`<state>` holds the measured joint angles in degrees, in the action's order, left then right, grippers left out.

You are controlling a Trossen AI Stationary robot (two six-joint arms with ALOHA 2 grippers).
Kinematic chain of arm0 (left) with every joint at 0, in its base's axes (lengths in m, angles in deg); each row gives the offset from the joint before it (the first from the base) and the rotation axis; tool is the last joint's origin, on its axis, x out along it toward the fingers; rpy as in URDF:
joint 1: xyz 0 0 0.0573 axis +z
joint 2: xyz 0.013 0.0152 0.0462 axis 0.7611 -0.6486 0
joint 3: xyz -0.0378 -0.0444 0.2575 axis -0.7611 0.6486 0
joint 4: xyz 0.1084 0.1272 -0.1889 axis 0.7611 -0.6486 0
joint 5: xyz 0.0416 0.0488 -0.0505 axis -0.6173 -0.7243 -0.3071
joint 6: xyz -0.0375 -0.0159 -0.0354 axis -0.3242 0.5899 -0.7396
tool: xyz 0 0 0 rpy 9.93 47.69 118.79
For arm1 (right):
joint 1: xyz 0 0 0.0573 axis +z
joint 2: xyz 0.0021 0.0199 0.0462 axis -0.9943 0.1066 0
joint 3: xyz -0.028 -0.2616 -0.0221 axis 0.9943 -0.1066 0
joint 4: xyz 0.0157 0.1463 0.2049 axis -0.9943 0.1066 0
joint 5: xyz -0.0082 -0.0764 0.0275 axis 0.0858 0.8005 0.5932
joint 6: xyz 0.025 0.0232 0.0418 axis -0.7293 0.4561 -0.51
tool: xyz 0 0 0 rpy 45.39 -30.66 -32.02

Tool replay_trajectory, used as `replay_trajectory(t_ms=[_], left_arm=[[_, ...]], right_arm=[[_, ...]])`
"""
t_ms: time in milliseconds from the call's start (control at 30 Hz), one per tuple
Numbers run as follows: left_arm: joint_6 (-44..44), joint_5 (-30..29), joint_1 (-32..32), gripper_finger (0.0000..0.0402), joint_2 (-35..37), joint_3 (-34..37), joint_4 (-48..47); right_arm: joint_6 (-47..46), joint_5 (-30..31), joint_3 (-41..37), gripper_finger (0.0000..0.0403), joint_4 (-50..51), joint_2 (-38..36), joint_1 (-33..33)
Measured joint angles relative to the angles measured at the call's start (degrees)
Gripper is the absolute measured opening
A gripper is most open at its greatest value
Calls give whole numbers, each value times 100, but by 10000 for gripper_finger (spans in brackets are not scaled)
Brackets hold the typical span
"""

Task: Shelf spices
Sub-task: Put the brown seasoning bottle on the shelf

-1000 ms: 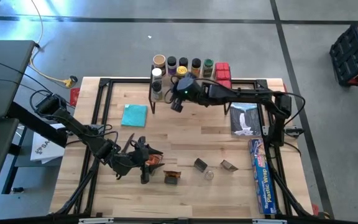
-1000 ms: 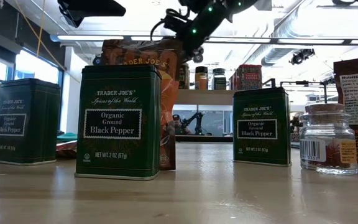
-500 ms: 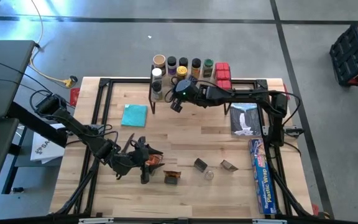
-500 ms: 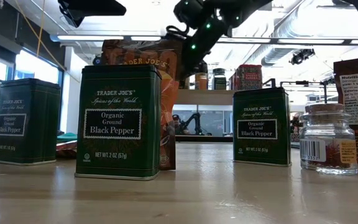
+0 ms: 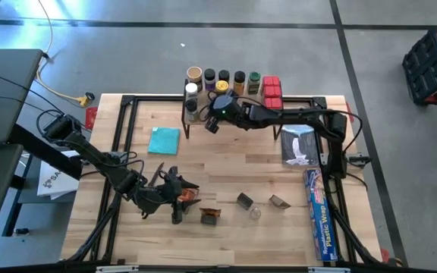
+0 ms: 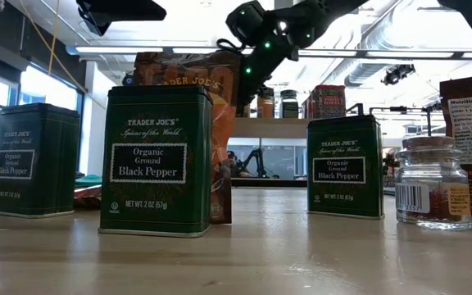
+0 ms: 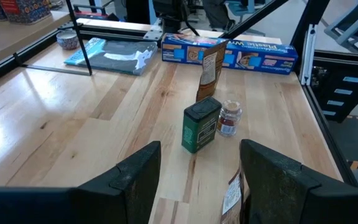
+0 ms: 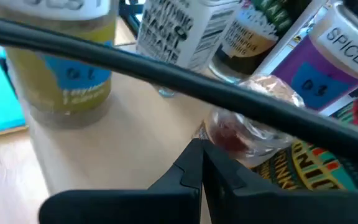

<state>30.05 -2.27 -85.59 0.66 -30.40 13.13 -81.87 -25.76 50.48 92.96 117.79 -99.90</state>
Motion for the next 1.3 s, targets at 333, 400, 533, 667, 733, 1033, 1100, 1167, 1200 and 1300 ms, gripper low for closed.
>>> replay_trajectory(t_ms=[333, 400, 533, 667, 733, 1033, 1100, 1167, 1200, 1300], left_arm=[[-2, 0, -1, 215, 0, 0, -2], [-2, 0, -1, 215, 0, 0, -1], [-2, 0, -1, 215, 0, 0, -12], [-2, 11, -22, 215, 0, 0, -39], [-1, 9, -58, 215, 0, 0, -46], [-5, 4, -279, 215, -13, 0, -53], [-62, 2, -314, 215, -13, 16, -23], [-103, 1, -320, 215, -13, 62, -19], [-110, 4, -318, 215, -16, 72, -45], [-171, 11, -285, 215, -17, 108, -18]], right_arm=[[-360, -376, 0, 0, -187, 0, -205], [-352, -376, 6, 0, -166, -18, -179], [-261, -393, 59, 0, -29, -242, 65], [4, -357, 74, 0, 378, -760, 488], [38, -333, 74, 0, 697, -1053, 789], [-277, -329, -162, 0, 1762, -2053, 2722], [-513, -303, -268, 0, 1771, -2129, 3181], [-805, -305, -393, 0, 1735, -2155, 3619], [-943, -308, -457, 0, 1713, -2155, 3803], [-1386, -304, -655, 0, 1715, -2081, 4227]])
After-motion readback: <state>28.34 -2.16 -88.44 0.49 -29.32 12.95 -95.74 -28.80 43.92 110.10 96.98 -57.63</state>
